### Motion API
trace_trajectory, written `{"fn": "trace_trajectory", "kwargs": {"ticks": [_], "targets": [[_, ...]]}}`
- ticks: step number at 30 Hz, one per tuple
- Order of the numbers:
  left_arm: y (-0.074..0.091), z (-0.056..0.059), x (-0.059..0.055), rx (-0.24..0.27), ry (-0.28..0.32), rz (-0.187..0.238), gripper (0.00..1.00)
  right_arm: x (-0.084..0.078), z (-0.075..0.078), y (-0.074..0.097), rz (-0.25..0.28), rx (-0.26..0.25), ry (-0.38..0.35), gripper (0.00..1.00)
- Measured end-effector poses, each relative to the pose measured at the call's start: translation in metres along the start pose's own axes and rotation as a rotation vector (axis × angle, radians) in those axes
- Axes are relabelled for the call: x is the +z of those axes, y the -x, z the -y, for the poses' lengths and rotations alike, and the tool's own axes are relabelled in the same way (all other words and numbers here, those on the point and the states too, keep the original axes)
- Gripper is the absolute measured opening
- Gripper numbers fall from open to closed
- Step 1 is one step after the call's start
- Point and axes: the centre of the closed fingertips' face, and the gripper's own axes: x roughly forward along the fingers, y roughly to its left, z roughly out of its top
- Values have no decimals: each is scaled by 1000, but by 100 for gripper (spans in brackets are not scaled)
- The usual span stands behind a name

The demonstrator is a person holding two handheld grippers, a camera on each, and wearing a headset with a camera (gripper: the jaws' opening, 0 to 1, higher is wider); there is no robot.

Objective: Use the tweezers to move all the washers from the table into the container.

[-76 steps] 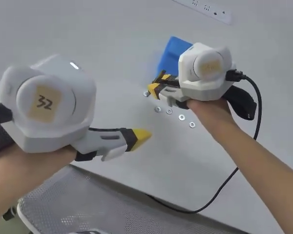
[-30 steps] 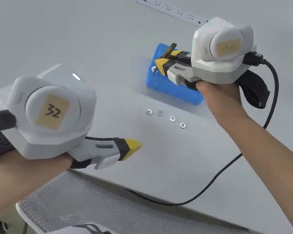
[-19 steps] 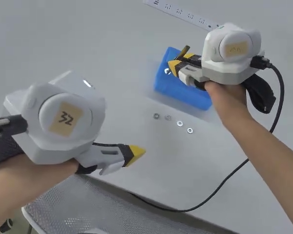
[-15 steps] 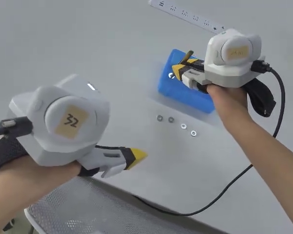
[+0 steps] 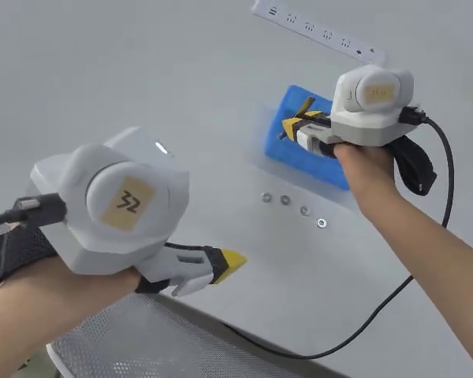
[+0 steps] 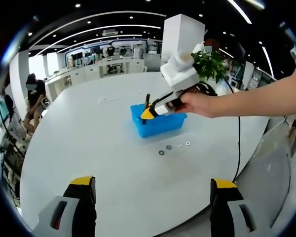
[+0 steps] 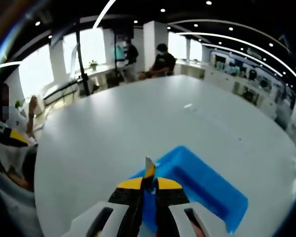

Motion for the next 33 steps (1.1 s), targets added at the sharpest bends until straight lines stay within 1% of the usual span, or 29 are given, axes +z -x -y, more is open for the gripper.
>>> {"fn": "trace_trajectory", "kwargs": {"ticks": [3,4,6,9,10,12,15,17,20,23,24,28,30,33], "targets": [[0,1,-1,-1,-2,-6,99,-4,-1,-2,-15,-5,12,4],[0,1,-1,0,-7,-8,99,-4,-2,-2,-4,-4,18,5],[1,1,-1,3,-7,-10,99,-3,-2,-2,-7,-4,9,5],[3,2,3,-6,13,6,99,-2,-4,-2,-12,-1,-4,5],[4,3,5,-7,16,12,99,-3,-4,-1,-12,3,-14,5],[5,4,7,-5,11,19,99,1,-6,1,-5,4,-14,5],[6,4,9,-2,5,27,99,9,-7,9,16,6,-9,5],[6,5,9,-7,-3,23,99,12,-8,13,31,3,-14,5],[8,6,10,-1,-21,24,99,20,-8,26,62,2,-10,5],[9,6,13,1,-21,35,99,24,-12,38,80,-3,4,5],[9,6,13,-3,-19,34,99,27,-19,40,86,3,8,5],[11,7,12,-2,-30,34,99,30,-21,49,104,3,14,5],[14,7,12,2,-36,39,99,33,-25,54,112,6,23,5],[17,6,13,9,-27,52,99,34,-35,65,124,14,34,5]]}}
